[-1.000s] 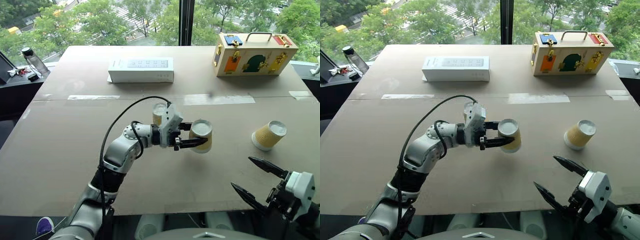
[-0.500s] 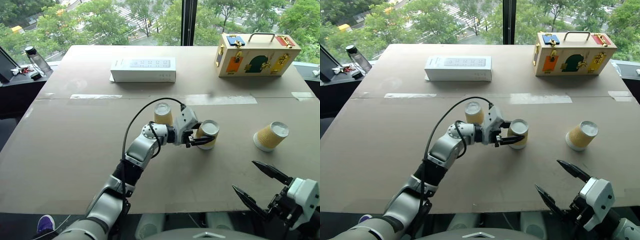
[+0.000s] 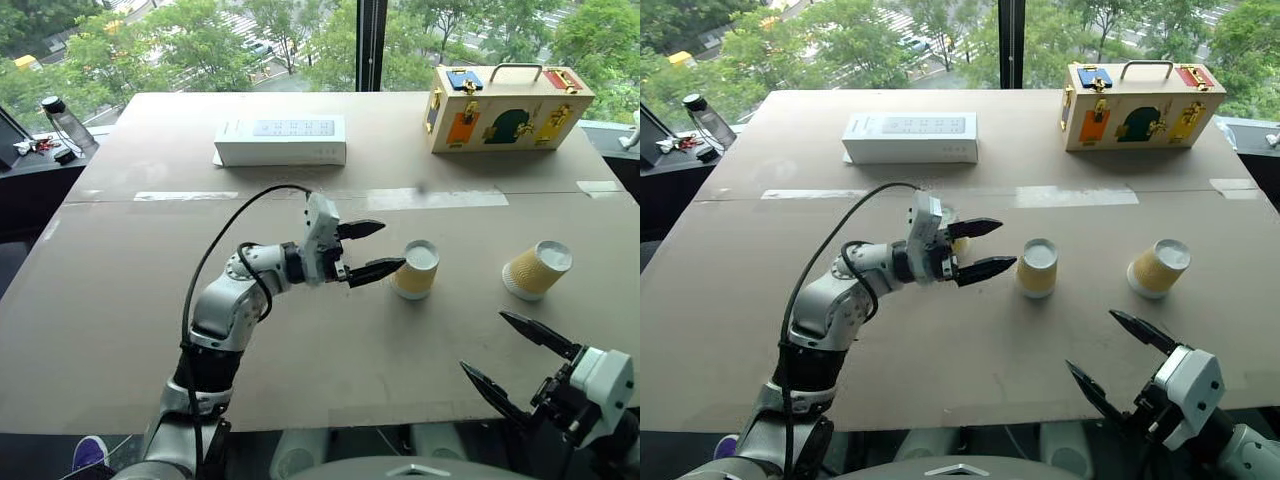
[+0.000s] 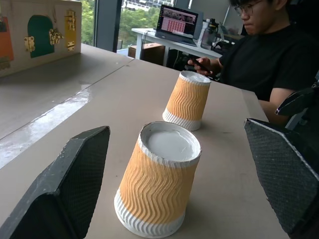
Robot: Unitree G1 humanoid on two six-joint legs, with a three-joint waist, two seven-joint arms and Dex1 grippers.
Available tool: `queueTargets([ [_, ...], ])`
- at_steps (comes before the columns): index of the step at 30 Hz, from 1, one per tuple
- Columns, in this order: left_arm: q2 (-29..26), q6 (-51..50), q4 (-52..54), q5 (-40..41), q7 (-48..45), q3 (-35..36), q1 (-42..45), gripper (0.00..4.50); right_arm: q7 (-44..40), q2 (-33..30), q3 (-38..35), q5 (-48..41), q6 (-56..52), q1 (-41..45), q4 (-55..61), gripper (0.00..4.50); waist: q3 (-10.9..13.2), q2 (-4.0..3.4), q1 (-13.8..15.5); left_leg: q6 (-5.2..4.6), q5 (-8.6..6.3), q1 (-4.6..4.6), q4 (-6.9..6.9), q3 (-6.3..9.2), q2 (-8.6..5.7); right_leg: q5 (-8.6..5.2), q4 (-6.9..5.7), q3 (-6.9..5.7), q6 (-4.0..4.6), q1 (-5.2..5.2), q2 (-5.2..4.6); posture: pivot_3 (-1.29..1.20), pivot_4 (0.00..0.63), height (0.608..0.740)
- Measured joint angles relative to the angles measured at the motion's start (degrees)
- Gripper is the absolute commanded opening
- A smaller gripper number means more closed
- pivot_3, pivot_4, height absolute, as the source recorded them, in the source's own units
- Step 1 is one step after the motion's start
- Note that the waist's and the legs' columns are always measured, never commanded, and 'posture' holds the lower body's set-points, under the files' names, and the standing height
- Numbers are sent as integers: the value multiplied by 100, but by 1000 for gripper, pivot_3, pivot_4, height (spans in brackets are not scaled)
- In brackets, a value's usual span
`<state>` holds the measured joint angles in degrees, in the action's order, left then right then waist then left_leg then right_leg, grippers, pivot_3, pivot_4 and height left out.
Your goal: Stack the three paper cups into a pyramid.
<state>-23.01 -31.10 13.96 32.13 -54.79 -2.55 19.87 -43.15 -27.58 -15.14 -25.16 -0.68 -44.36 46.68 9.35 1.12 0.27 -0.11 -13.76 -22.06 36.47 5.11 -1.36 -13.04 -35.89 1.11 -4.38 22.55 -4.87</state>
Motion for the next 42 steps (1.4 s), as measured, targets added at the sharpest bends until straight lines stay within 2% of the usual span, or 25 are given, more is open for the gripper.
queueTargets([
  [3, -353, -37, 599, 312, 47, 550, -871, 4406, -18, -8, 92, 2, 7, 124, -79, 4500, -1, 1, 21, 0, 0, 1, 1, 0, 1, -1, 1, 5, 2, -1, -4, 0, 150, 740],
  [8, -500, -53, 859, 280, 609, 1078, -1828, 4406, -22, -17, 159, 3, 16, 373, -281, 4500, -1, 3, 81, 0, 0, 3, 3, 4, 0, -9, 0, -5, -10, -6, -5, 0, 150, 740],
  [10, -515, 49, 562, 42, 902, 1160, -1677, 4406, -19, -11, 238, 5, 19, 486, -305, 4500, -1, 3, 107, 0, 0, 9, 4, 13, -2, -9, -2, -15, -10, -12, -3, 0, 150, 740],
  [13, -552, 189, -144, -360, 1171, 1090, -944, 4406, -16, -9, 375, 33, 19, 606, -324, 4500, -4, 6, 127, 0, 1, 9, 9, 13, -12, -9, -3, -20, -10, -20, 2, 0, 150, 740],
  [21, -430, 683, -1426, -829, 761, 360, 243, 4406, 53, 26, 394, 124, 98, 542, -406, 4500, -3, 5, 43, 1, 1, 1, 3, 1, -20, 19, 1, -8, -11, -9, 2, 0, 150, 740],
  [24, -377, 874, -1838, -968, 682, 244, 487, 3620, 107, 87, 392, 185, 116, 384, -401, 4500, -3, 5, 35, 1, 0, 1, 3, 1, -19, 18, 0, -8, -11, -9, 2, 0, 150, 740],
  [27, -336, 1135, -2198, -1049, 451, 203, 650, 2292, 166, 143, 391, 243, 157, 213, -350, 4500, -3, 5, 39, 1, 1, 3, 4, 0, -19, 13, -1, -7, -16, -10, 1, 0, 150, 740],
  [31, -382, 1253, -2300, -1024, 67, 181, 658, 2199, 248, 222, 392, 284, 235, 103, -218, 4500, -3, 5, 38, 1, 1, 4, 4, 0, -17, 12, -1, -8, -16, -10, 1, 0, 150, 740],
  [36, -465, 901, -1762, -624, -842, -154, 564, 2199, 288, 337, 385, 348, 362, -135, -208, 4500, -2, 5, 51, 1, 0, -2, 4, 1, -16, 15, 1, -8, -5, -10, -3, 0, 150, 740],
  [42, -259, 1053, -1683, -782, -997, -575, 566, 2199, 291, 427, 137, 284, 542, -460, -227, 4500, -2, 4, 46, 0, 0, 2, 4, 0, -11, -6, -1, -8, -10, -10, 1, 0, 150, 740],
])
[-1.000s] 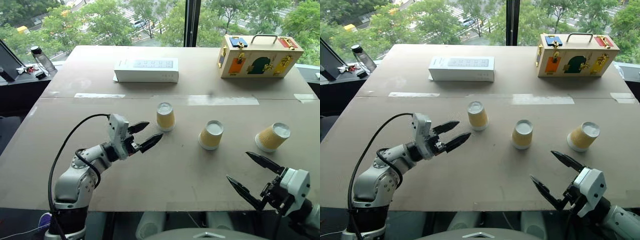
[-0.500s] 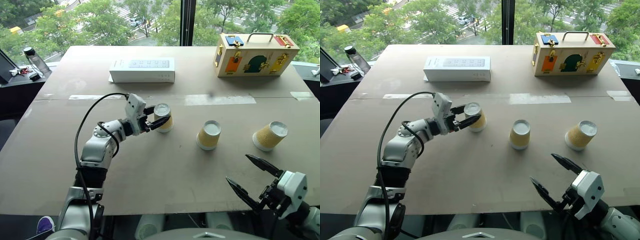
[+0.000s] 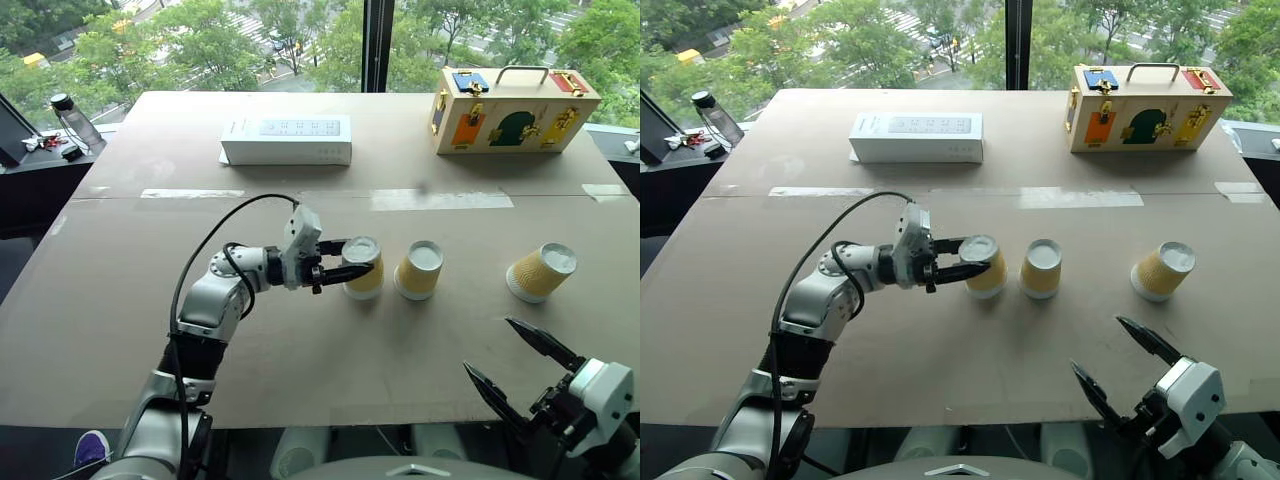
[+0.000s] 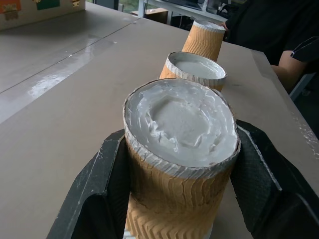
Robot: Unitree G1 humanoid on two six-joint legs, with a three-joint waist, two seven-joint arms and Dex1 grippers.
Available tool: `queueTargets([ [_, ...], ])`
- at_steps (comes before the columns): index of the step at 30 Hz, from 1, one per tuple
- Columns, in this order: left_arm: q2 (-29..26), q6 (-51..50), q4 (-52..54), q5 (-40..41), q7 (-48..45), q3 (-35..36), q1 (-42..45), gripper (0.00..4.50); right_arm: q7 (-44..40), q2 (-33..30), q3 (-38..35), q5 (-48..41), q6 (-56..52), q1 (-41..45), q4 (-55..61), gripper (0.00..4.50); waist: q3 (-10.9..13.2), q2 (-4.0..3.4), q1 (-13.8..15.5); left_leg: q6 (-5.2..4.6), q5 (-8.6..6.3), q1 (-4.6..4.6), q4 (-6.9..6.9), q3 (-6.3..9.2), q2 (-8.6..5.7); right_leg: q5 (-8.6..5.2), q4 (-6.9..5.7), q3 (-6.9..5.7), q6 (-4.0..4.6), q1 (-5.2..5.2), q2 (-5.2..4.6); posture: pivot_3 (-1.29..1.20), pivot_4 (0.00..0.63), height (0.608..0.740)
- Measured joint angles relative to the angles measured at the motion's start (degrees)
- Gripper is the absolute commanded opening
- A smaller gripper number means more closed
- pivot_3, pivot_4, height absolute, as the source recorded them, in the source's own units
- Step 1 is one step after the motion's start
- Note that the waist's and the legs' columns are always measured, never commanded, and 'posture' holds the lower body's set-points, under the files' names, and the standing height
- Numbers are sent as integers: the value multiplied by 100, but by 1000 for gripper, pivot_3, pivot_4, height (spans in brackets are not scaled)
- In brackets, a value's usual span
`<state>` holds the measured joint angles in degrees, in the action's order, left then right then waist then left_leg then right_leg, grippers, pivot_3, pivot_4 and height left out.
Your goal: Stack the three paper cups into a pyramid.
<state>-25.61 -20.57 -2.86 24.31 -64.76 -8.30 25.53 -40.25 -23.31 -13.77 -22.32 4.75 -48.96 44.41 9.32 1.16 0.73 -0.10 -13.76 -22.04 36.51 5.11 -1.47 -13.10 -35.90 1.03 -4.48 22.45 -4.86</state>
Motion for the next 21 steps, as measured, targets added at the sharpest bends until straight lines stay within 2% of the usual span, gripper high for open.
queueTargets([
  [10, 450, 604, -469, -409, 83, -149, 150, 2199, -68, 6, -104, -219, 96, -195, 16, 4500, 0, 0, 3, 0, 0, -1, 0, -2, -2, 1, 0, 1, -1, 0, -1, 0, 150, 740],
  [19, 599, 785, -678, -517, 88, -175, 234, 2199, -75, 4, -104, -251, 185, -283, 53, 4500, 0, 0, 1, 0, 0, -1, 0, -1, -2, 1, 0, 0, -2, 0, -1, 0, 150, 740],
  [21, 636, 798, -681, -519, 86, -178, 234, 3241, -72, 1, -106, -252, 185, -281, 52, 4500, 0, 0, 2, 0, 0, -1, 0, -1, -2, 2, 0, 0, -3, 0, -1, 0, 150, 740],
])
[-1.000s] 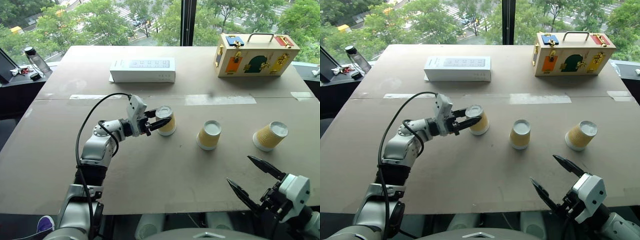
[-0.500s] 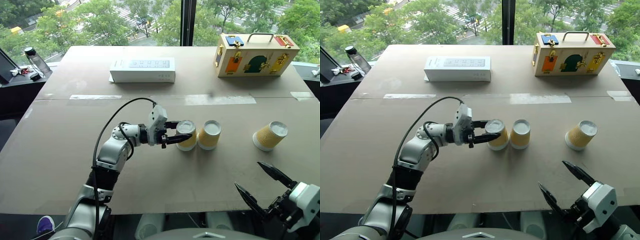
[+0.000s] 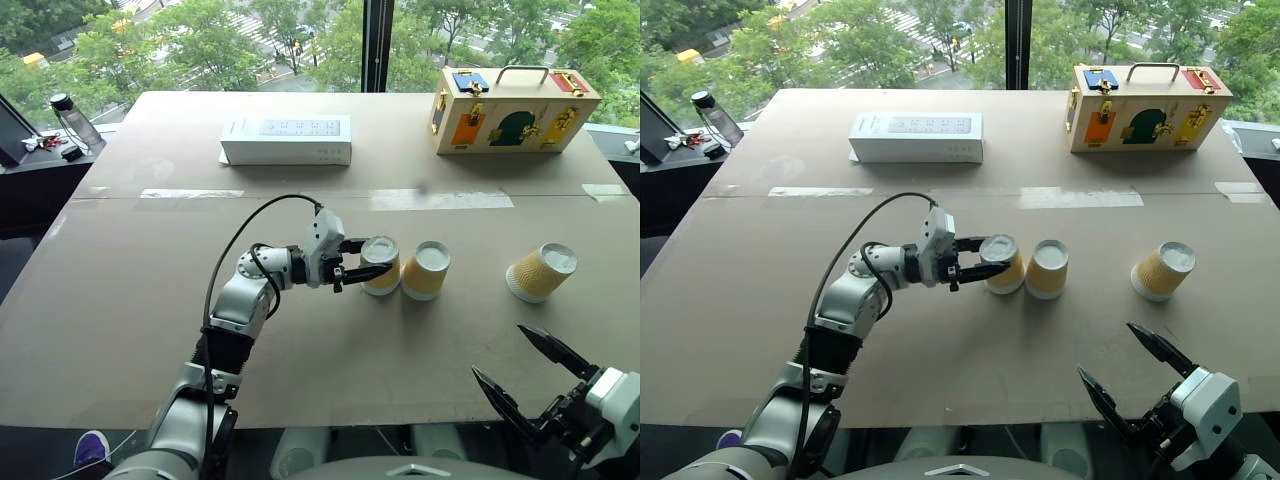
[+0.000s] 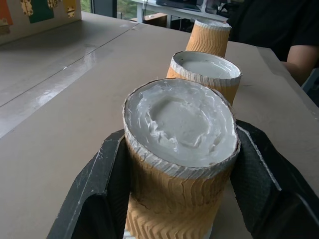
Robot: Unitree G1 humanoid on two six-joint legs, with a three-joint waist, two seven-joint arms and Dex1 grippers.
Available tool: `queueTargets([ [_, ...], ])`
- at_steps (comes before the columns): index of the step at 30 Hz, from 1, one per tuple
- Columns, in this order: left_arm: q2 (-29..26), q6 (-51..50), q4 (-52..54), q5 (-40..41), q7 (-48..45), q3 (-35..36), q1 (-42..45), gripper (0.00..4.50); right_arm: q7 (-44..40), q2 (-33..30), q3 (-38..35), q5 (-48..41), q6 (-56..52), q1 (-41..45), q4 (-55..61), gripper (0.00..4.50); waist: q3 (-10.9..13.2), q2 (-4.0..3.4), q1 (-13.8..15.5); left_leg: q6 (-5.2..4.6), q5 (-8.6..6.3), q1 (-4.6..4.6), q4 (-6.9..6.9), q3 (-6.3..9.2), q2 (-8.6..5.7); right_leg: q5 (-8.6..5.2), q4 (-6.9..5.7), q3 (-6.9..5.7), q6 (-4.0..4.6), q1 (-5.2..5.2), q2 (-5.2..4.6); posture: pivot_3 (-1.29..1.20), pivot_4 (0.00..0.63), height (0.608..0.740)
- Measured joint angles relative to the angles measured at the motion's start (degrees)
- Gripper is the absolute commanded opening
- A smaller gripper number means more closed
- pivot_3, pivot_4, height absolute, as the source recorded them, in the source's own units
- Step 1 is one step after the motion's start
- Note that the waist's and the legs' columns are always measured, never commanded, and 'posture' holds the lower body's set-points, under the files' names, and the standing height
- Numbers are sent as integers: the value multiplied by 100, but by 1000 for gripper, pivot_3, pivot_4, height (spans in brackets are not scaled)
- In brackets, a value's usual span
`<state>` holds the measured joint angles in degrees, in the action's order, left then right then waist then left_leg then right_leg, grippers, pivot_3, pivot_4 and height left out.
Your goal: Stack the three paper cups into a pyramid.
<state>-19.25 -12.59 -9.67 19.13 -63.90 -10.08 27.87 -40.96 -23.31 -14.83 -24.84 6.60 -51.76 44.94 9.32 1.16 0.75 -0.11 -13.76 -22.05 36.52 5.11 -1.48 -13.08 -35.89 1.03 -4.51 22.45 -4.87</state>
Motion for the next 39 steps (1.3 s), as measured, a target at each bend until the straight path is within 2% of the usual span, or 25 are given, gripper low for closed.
queueTargets([
  [1, 13, 3, -1, 0, -2, -2, 0, 3512, 5, -2, -7, 0, 0, 2, 0, 4500, 0, 0, 0, 0, 0, 0, 0, 0, 0, 0, 0, 0, 0, 0, 0, 0, 150, 740],
  [3, 15, 2, -1, 17, -7, 4, -1, 4469, 39, -1, -49, -1, -3, 32, 0, 4500, 0, 0, 0, 0, 0, 1, 0, 0, 0, 0, 0, 0, 0, 0, 0, 0, 150, 740],
  [8, -92, -355, 365, 356, 22, 237, -117, 4469, 654, 214, -318, -342, -291, 380, 162, 4500, 0, -1, -15, 0, 0, 1, 0, 1, 9, 8, -1, 1, 12, 1, 1, 0, 150, 740],
  [12, -519, -803, 1096, 788, 27, 580, -437, 4469, 1346, 265, -693, -451, -672, 908, 241, 4500, 0, -4, -31, 0, 0, 2, -1, 0, 9, 11, -1, 5, 21, 2, 0, 0, 150, 740],
  [18, -1063, -1167, 1984, 1112, 21, 954, -1230, 4469, 2191, -192, -794, -6, -1886, 1995, 7, 4500, -3, -10, 23, 0, 0, -1, -1, 4, 3, 10, 0, -4, 28, -1, 4, 0, 150, 740],
  [21, -1393, -1185, 2353, 1571, -495, 1077, -1736, 4469, 2698, -415, -840, 197, -2721, 3049, -728, 4500, -2, -7, -75, 0, 0, 5, -1, -18, 5, 11, -1, 16, 30, 2, 1, 0, 150, 740],
  [28, -1804, -1540, 3061, 2419, -862, 1370, -1988, 4469, 2937, -463, -864, 154, -3585, 4197, -1877, 4500, 2, -21, -69, -1, 0, 2, -2, -14, 0, 11, 0, 14, 32, 1, 0, 0, 150, 740],
  [31, -1872, -1620, 3239, 2555, -846, 1378, -2058, 4500, 2729, -479, -854, 33, -3721, 4328, -2127, 3650, 3, -22, -77, -1, 0, 1, -3, -11, 0, 11, 0, 12, 31, 1, 4, 0, 150, 740],
  [33, -1871, -1647, 3328, 2603, -831, 1377, -2117, 4500, 2653, -479, -850, -7, -3762, 4384, -2165, 2616, 4, -23, -112, -2, 0, 1, -3, -12, 1, 12, -1, 12, 30, 1, 4, 0, 150, 740],
  [35, -1870, -1662, 3382, 2614, -804, 1379, -2142, 4500, 2621, -477, -850, -21, -3762, 4421, -2185, 1832, 4, -23, -134, -2, 0, 3, -3, -13, 1, 12, -1, 13, 29, 1, 4, 0, 150, 740],
  [39, -1848, -1663, 3393, 2658, -696, 1409, -2248, 4500, 2540, -477, -851, -34, -3749, 4436, -2184, 1776, 4, -23, -147, -2, 1, 5, -3, -13, 3, 12, -2, 13, 29, 1, 8, 0, 150, 740],
])
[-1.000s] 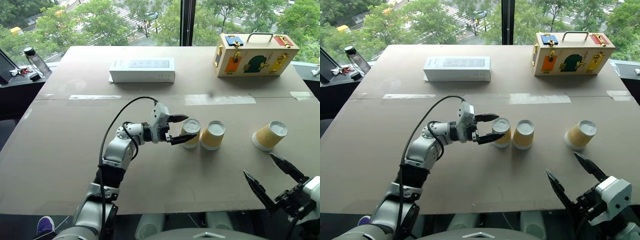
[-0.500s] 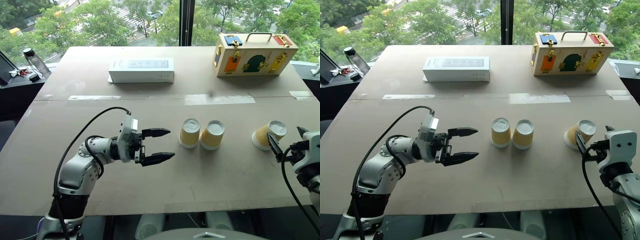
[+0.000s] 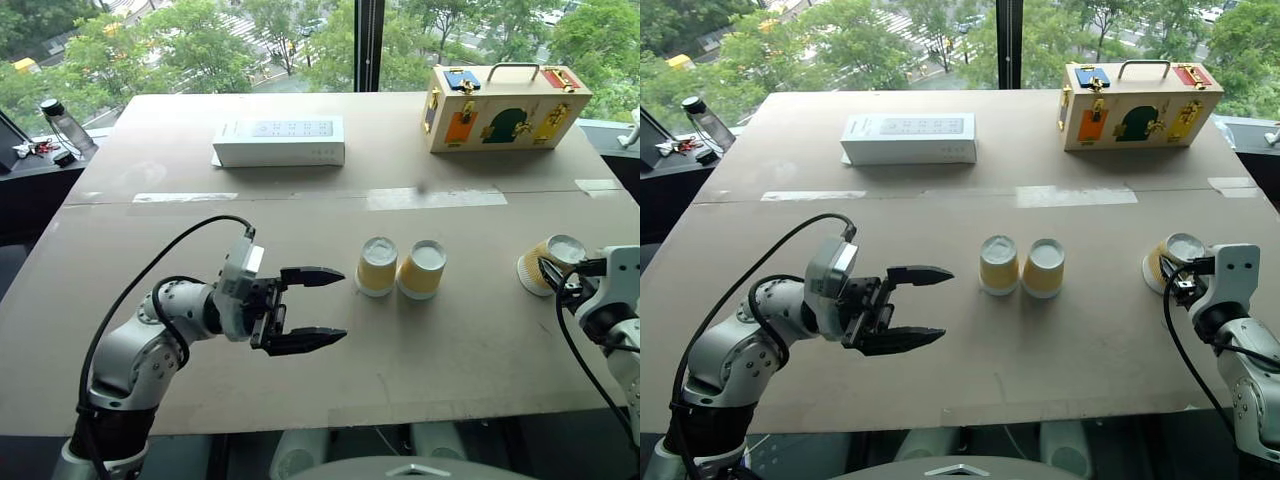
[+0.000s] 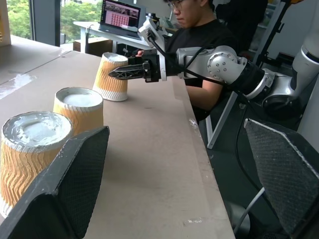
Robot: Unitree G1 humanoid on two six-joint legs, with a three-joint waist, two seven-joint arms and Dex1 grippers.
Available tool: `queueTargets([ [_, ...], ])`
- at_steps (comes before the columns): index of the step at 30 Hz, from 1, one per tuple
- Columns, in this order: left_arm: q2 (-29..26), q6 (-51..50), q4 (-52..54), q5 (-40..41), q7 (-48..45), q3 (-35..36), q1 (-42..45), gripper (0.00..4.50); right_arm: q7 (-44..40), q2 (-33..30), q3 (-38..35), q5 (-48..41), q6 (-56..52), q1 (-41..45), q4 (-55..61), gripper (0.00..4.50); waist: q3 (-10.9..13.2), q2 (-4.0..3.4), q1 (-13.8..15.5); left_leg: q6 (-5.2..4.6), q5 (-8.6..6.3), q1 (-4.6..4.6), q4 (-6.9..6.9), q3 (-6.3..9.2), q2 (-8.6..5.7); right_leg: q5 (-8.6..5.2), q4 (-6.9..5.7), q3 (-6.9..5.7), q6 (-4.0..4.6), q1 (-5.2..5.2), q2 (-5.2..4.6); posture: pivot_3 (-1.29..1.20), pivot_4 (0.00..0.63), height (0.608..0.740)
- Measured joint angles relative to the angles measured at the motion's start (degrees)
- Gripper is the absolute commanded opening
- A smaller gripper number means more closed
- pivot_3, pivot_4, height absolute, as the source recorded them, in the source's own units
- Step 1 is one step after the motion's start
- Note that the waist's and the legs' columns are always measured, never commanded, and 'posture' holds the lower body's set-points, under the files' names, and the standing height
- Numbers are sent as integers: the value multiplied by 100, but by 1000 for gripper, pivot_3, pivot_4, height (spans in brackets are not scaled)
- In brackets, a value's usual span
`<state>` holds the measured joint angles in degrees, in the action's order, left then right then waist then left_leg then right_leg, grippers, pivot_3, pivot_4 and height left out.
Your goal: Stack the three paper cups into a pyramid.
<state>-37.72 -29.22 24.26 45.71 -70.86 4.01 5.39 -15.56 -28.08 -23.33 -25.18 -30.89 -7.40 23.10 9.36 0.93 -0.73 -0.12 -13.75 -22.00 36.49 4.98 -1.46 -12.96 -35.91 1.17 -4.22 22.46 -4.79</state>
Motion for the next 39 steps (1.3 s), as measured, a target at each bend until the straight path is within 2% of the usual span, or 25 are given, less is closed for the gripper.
queueTargets([
  [2, 224, 203, -33, -39, 218, 135, -118, 4500, -212, -58, -1, -147, -7, -15, 176, 1776, 4, -12, 1, 0, 0, 0, 0, -3, 0, 2, 0, 4, -3, 0, -1, 0, 150, 740],
  [4, 688, 624, -275, -67, 442, 477, -329, 4500, -510, -260, 33, -544, -109, 86, 681, 1776, 13, -35, -38, 0, 0, 5, -1, -10, 4, 8, 0, 18, -14, 3, -1, 0, 150, 740],
  [6, 997, 1146, -671, -79, 477, 824, -524, 4500, -709, -532, 171, -1021, -335, 613, 1337, 1776, 13, -24, -95, 0, 0, 8, -2, -12, 12, 9, 0, 16, -13, 3, 12, 0, 150, 740],
  [8, 899, 1248, -802, -52, 302, 1015, -711, 4500, -758, -684, 335, -1361, -576, 1050, 1691, 1776, 4, -2, -89, 0, 0, 4, -2, 4, 20, 4, 0, 1, -1, 2, 23, 0, 150, 740],
  [9, 680, 1188, -854, 46, 114, 1155, -876, 4500, -744, -781, 597, -1550, -848, 1412, 1779, 1776, 5, 2, -85, 0, 0, 2, -2, 8, 22, 1, 0, -3, 6, 3, 23, 0, 150, 740],
  [15, 264, 1030, -1168, 330, -338, 1685, -1338, 4500, -648, -903, 1634, -1802, -1657, 2551, 1813, 1776, 10, -5, 16, 0, 0, -14, -2, 9, 15, 1, 7, -6, 8, 12, 11, 0, 150, 740],
  [21, 236, 1041, -1245, 340, -444, 1854, -1630, 4500, -729, -1034, 2252, -1620, -1937, 2828, 1625, 1776, 11, -3, 11, 0, 0, -40, -1, 12, 8, 3, 9, -9, 6, 36, 1, 0, 150, 740],
  [26, 237, 1052, -1119, 392, -461, 1917, -1859, 4500, -789, -1093, 2283, -1572, -2039, 2831, 1596, 1776, 11, -3, 1, 0, 0, -39, -1, 12, 10, 3, 7, -12, 7, 38, 4, 0, 150, 740],
  [28, 237, 1065, -1118, 394, -490, 1938, -1937, 4500, -808, -1102, 2281, -1579, -2092, 2852, 1597, 2818, 11, -2, 2, 0, 0, -39, -1, 12, 10, 3, 7, -13, 7, 37, 4, 0, 150, 740],
  [29, 237, 1065, -1116, 394, -494, 1938, -1950, 4500, -816, -1119, 2277, -1580, -2117, 2863, 1595, 3042, 11, -2, 4, 0, 0, -39, 0, 12, 10, 3, 7, -13, 7, 37, 3, 0, 150, 740],
  [30, 237, 1075, -1086, 394, -496, 1940, -1975, 4500, -922, -1169, 2280, -1642, -2242, 2868, 1521, 3802, 10, 0, 9, 0, 0, -40, 2, 13, 10, 3, 7, -14, 7, 37, 3, 0, 150, 740],
  [32, 237, 1078, -1068, 394, -495, 1941, -1975, 4500, -945, -1167, 2281, -1673, -2278, 2867, 1480, 4455, 10, -1, 6, 0, 0, -40, 2, 12, 10, 3, 7, -13, 8, 37, 3, 0, 150, 740],
  [35, 237, 1078, -974, 395, -492, 1940, -1967, 4500, -978, -1166, 2239, -1722, -2277, 2868, 1465, 4455, 11, -2, 1, 0, 0, -40, 1, 12, 10, 3, 7, -14, 8, 38, 4, 0, 150, 740],
  [39, 292, 1102, -892, 342, -261, 1910, -1917, 4500, -1124, -1295, 1695, -1902, -2131, 2680, 1731, 4455, 11, -2, 36, 0, 0, -48, 1, 18, 8, 9, 10, -19, -3, 38, 1, 0, 150, 740],
])
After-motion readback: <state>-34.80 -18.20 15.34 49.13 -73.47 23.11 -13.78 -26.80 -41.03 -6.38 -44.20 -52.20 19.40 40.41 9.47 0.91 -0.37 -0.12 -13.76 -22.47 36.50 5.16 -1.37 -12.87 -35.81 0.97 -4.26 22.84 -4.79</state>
